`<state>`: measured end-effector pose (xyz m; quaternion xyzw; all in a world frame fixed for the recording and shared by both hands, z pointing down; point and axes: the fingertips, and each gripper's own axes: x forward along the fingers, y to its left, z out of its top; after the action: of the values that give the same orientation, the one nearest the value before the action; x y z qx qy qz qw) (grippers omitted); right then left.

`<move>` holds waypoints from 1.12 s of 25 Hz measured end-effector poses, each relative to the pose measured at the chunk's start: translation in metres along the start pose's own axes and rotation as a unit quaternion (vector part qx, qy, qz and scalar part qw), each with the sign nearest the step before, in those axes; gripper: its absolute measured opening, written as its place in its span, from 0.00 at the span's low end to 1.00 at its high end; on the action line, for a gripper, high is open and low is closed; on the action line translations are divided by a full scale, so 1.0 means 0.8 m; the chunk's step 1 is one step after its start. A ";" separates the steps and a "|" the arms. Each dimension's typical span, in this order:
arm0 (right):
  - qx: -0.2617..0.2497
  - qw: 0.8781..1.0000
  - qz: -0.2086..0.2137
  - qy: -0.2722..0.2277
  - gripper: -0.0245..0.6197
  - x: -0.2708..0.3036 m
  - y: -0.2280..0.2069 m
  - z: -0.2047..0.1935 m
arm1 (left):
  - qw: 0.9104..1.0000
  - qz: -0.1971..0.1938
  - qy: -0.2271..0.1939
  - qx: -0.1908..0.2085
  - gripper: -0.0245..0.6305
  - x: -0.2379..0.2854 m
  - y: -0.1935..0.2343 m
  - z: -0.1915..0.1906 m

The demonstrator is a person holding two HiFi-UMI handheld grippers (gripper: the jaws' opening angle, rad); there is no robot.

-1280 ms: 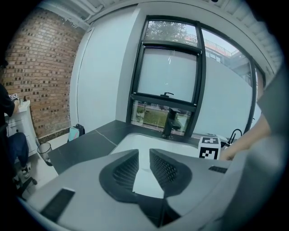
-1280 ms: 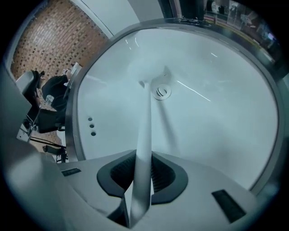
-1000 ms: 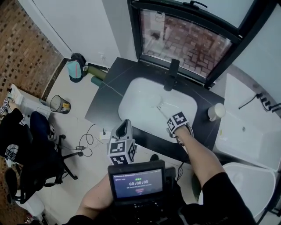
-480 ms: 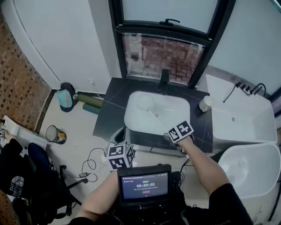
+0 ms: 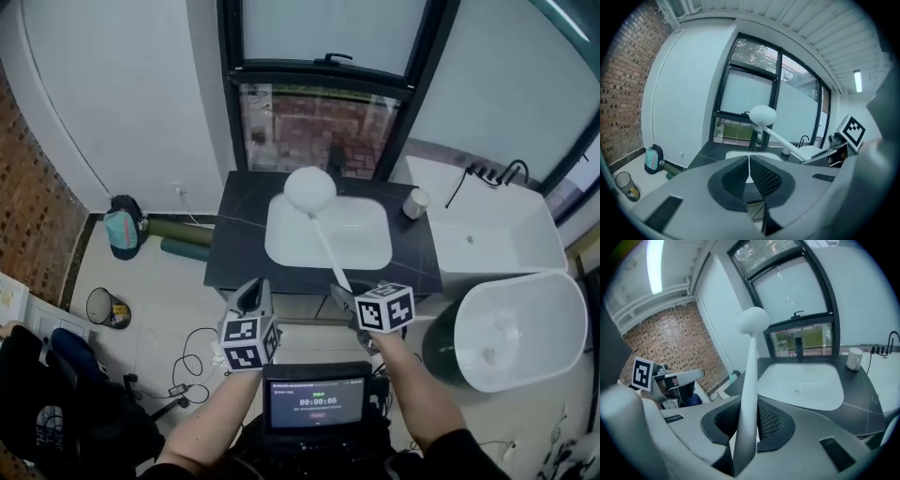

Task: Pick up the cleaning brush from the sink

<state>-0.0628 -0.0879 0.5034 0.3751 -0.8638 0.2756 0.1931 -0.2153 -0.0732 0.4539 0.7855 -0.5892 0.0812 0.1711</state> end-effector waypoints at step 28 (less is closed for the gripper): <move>-0.060 0.955 -0.062 -0.283 0.11 -0.263 0.056 0.062 | 0.990 -0.112 -0.077 0.035 0.04 -0.134 -0.149 0.076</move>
<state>0.0327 0.0207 0.3365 0.4783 -0.8730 0.0930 -0.0200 -0.1374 0.0305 0.3418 0.8558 -0.5060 0.0212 0.1055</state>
